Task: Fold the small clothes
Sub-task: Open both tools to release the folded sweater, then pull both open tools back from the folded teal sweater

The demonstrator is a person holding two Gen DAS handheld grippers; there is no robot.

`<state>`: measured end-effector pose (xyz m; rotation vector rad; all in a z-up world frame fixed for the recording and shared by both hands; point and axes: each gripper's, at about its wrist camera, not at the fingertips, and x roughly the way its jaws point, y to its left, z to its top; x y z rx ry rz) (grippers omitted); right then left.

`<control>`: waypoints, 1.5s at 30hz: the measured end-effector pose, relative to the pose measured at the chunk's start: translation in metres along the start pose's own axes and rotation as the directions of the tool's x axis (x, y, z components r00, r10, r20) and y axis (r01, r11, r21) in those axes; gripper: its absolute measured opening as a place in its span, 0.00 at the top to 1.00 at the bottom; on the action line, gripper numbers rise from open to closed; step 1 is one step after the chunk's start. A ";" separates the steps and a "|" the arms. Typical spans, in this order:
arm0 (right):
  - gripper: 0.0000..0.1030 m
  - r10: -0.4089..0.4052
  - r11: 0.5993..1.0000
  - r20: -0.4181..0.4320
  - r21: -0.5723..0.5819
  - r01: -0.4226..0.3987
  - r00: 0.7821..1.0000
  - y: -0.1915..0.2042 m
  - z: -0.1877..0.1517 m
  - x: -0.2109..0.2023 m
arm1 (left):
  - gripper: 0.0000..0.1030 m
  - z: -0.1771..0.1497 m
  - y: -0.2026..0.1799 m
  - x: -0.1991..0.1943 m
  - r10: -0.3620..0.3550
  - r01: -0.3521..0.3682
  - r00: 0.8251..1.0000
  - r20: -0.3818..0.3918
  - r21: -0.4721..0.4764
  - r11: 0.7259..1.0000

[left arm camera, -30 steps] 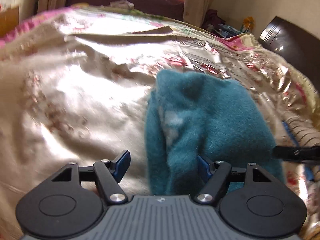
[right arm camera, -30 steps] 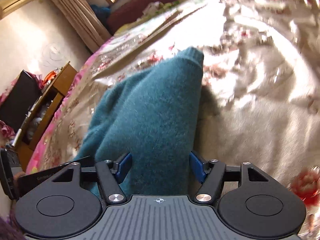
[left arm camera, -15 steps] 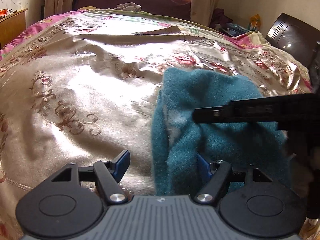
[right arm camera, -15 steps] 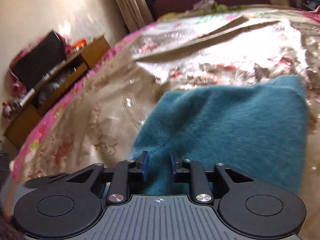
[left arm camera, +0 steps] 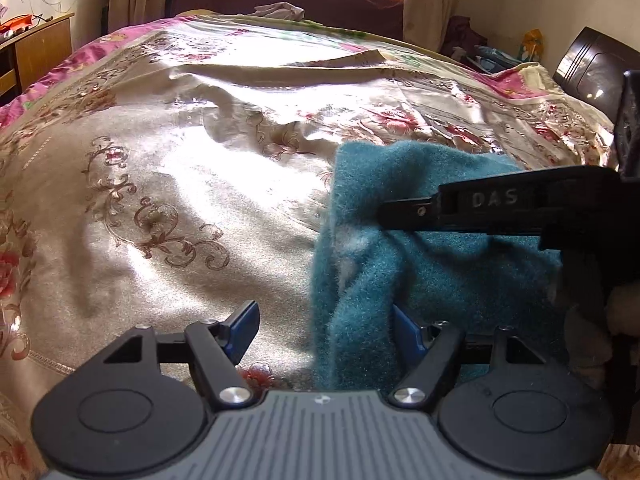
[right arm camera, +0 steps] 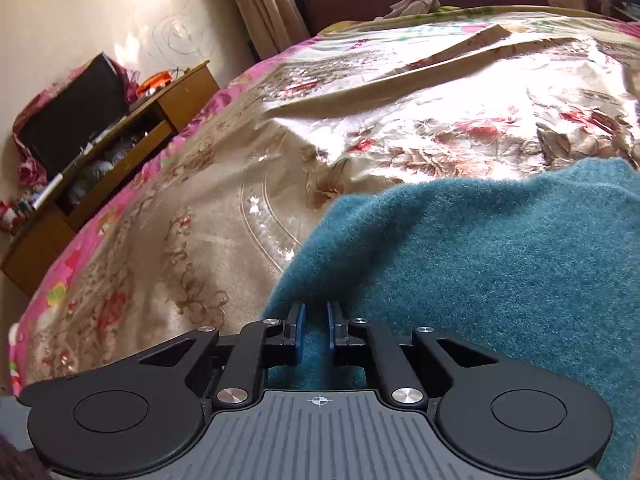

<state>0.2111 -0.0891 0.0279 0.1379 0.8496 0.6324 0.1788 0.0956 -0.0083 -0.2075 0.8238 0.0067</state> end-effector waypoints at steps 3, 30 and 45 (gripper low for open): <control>0.80 0.008 1.000 0.041 -0.012 -0.007 0.999 0.006 0.001 -0.024 | 0.26 0.001 -0.007 -0.005 0.022 -0.022 1.000 -0.002 0.019 1.000; 0.80 -0.126 0.992 0.059 0.023 0.125 0.990 -0.005 -0.094 -0.135 | 0.26 -0.018 -0.032 -0.031 0.141 -0.138 0.990 -0.026 0.105 0.985; 0.78 -0.134 0.989 0.046 0.067 0.131 0.990 -0.009 -0.116 -0.148 | 0.26 -0.032 -0.039 -0.043 0.134 -0.128 0.990 -0.041 0.115 0.985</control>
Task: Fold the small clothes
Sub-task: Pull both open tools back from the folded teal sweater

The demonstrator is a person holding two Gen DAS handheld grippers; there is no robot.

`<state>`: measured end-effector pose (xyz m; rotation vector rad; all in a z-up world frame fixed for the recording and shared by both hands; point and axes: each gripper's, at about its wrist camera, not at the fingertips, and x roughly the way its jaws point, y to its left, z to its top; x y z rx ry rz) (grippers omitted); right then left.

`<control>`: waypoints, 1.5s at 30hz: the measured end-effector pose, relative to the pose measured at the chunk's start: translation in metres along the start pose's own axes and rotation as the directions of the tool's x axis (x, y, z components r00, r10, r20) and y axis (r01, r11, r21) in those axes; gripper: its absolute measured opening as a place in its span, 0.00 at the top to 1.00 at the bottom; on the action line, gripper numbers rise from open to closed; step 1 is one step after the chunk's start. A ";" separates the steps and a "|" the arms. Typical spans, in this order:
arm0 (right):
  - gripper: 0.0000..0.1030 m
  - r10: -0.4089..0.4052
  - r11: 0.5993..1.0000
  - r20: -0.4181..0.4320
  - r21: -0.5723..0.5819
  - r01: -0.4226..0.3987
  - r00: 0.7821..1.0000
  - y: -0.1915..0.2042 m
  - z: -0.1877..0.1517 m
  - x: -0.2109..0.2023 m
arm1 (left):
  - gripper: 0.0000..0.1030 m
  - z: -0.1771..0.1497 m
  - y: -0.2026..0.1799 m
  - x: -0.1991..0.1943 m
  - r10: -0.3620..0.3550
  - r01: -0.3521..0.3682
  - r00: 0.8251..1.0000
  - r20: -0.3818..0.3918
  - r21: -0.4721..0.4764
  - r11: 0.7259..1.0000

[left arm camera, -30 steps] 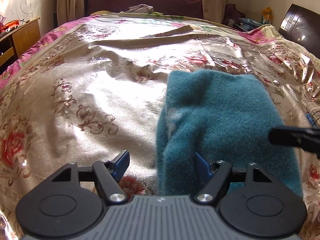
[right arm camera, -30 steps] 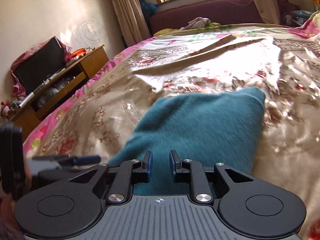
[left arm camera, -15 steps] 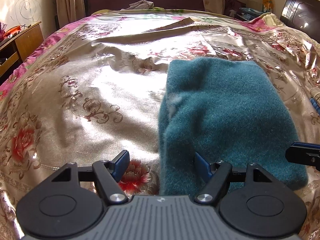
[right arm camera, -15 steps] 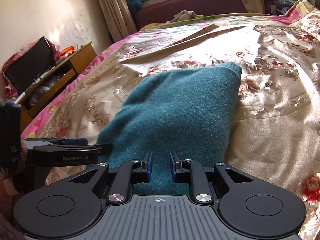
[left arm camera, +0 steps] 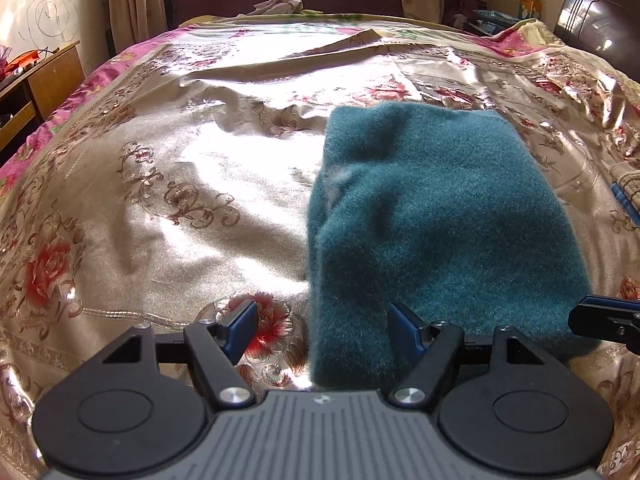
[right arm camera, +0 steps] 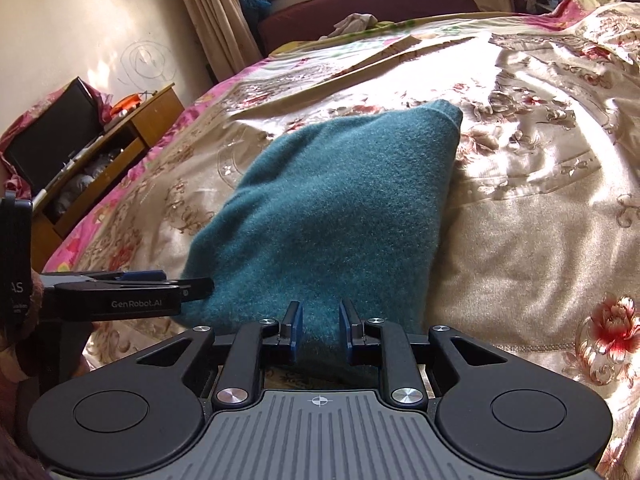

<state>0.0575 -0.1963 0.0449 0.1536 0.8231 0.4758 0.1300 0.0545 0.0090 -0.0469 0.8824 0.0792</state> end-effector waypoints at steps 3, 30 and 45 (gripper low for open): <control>0.75 -0.001 1.000 -0.003 -0.007 0.001 1.000 0.002 -0.004 -0.003 | 0.26 -0.002 -0.001 -0.002 0.001 -0.001 1.000 -0.002 0.003 1.000; 0.71 -0.033 0.999 -0.069 0.023 0.034 0.997 -0.007 -0.029 0.009 | 0.26 -0.018 -0.008 -0.012 -0.025 0.025 1.000 -0.013 0.010 1.000; 0.71 -0.064 0.998 -0.098 0.001 0.064 0.993 -0.006 -0.031 0.020 | 0.25 -0.019 -0.007 -0.001 -0.032 0.032 0.999 -0.036 0.003 0.999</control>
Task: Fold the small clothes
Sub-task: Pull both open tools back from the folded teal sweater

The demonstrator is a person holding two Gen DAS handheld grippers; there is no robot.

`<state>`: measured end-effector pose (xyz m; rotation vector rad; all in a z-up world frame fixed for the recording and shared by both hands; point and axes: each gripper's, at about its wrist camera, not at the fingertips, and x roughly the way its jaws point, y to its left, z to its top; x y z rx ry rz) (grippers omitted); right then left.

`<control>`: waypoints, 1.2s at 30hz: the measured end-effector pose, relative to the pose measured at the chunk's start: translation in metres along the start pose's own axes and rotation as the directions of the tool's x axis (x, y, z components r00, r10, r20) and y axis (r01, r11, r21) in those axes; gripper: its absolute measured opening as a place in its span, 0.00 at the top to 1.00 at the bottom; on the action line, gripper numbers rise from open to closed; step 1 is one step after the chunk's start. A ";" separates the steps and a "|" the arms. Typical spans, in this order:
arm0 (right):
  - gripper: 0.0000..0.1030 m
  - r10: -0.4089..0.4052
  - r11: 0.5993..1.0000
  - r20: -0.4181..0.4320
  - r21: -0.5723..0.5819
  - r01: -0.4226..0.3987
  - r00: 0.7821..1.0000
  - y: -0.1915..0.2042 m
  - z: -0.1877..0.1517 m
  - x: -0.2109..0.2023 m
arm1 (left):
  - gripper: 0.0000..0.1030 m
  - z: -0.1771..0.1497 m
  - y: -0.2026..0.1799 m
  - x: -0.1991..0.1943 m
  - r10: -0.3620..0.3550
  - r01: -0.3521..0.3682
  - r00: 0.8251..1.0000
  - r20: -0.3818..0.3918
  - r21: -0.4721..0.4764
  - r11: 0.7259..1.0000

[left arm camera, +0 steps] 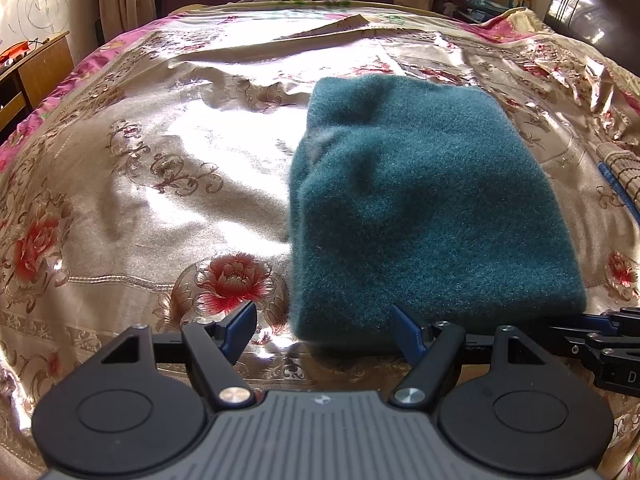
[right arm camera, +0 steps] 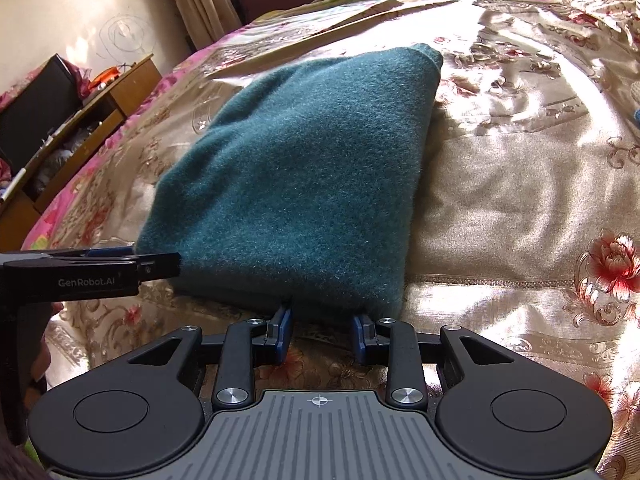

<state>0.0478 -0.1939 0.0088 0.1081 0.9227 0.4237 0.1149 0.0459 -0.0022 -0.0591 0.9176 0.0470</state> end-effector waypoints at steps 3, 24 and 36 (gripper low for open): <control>0.71 -0.011 1.000 -0.015 -0.015 0.011 1.000 0.001 0.000 0.003 | 0.25 0.000 -0.001 0.001 0.000 0.000 1.000 -0.002 0.003 1.000; 0.74 -0.052 0.997 0.000 0.059 0.052 0.999 -0.013 0.013 0.010 | 0.20 0.004 -0.009 0.011 -0.009 0.009 1.000 -0.009 0.015 1.000; 0.63 -0.066 0.998 0.053 0.018 0.065 0.996 0.001 0.003 -0.016 | 0.20 -0.004 -0.017 0.002 0.012 -0.012 0.999 -0.033 0.020 1.000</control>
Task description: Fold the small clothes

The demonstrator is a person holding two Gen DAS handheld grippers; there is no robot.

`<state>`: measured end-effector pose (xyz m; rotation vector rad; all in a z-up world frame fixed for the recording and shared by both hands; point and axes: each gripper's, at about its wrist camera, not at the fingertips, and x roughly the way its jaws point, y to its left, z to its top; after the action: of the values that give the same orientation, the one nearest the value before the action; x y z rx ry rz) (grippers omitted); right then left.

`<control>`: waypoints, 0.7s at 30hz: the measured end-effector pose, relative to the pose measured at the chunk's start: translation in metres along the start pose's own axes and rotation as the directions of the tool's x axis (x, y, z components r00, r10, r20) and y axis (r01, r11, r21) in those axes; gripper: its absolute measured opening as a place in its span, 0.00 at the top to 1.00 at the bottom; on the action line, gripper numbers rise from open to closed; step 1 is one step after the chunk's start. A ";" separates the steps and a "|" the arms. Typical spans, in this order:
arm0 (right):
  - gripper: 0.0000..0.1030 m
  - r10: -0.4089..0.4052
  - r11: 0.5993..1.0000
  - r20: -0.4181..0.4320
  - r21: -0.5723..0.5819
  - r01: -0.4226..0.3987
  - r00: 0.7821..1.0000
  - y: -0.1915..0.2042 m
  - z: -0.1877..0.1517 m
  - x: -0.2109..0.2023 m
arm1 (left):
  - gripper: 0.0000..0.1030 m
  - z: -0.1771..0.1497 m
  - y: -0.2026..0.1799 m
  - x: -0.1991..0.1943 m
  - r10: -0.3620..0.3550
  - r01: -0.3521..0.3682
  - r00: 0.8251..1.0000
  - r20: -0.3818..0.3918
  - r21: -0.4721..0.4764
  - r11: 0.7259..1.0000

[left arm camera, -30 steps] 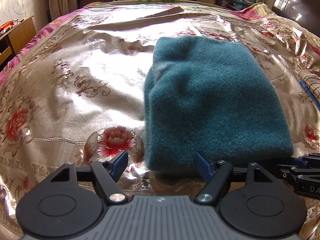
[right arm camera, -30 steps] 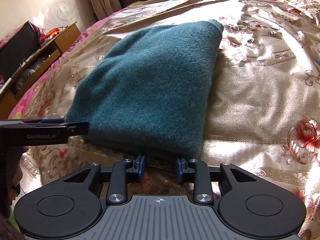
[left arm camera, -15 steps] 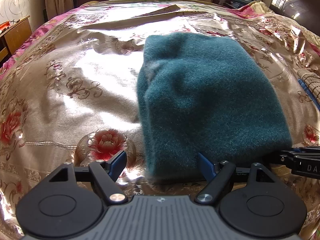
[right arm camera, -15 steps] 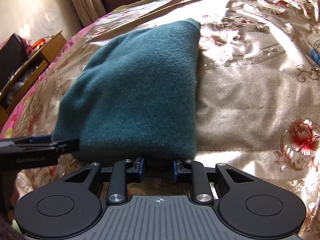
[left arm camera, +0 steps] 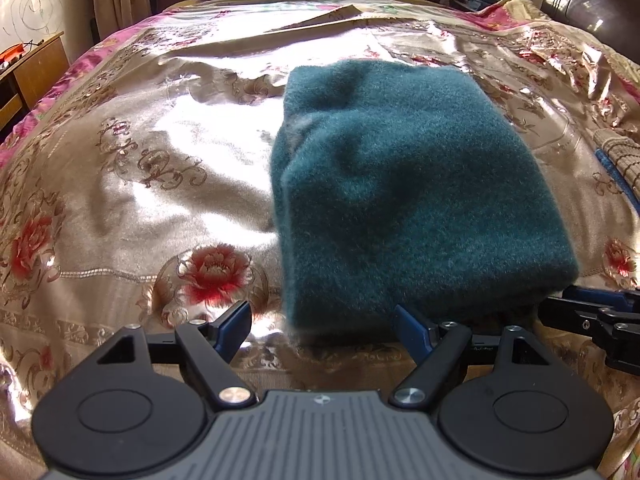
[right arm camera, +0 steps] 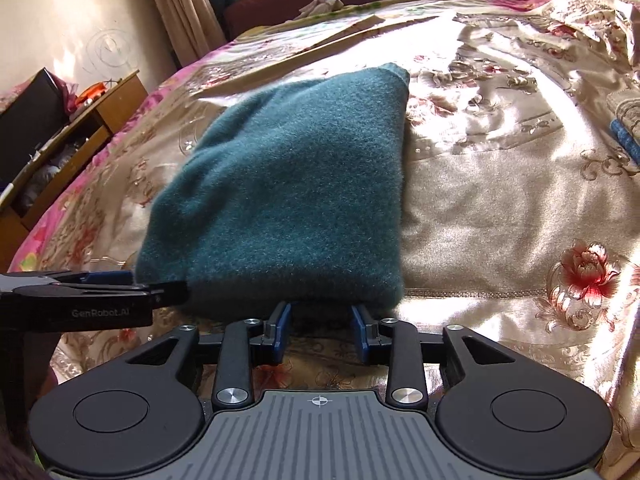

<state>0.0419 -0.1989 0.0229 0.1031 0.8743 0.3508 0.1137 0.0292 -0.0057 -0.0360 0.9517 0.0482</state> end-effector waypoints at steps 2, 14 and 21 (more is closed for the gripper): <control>0.60 -0.028 0.999 0.007 -0.024 0.028 1.000 0.005 -0.001 -0.002 | 0.19 -0.004 -0.003 -0.001 0.014 -0.014 1.000 -0.012 0.002 1.000; 0.39 -0.143 0.987 0.019 -0.064 0.144 0.989 0.017 -0.003 -0.004 | 0.19 -0.023 -0.011 -0.006 0.031 -0.032 0.999 -0.034 -0.018 0.999; 0.34 -0.166 0.984 0.023 -0.066 0.167 0.986 0.019 -0.004 -0.006 | 0.18 -0.024 -0.008 -0.009 0.031 -0.032 0.999 -0.025 -0.048 0.998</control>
<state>0.0306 -0.1833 0.0290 -0.0294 0.8464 0.2224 0.0893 0.0196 -0.0128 -0.0664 0.9750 0.0998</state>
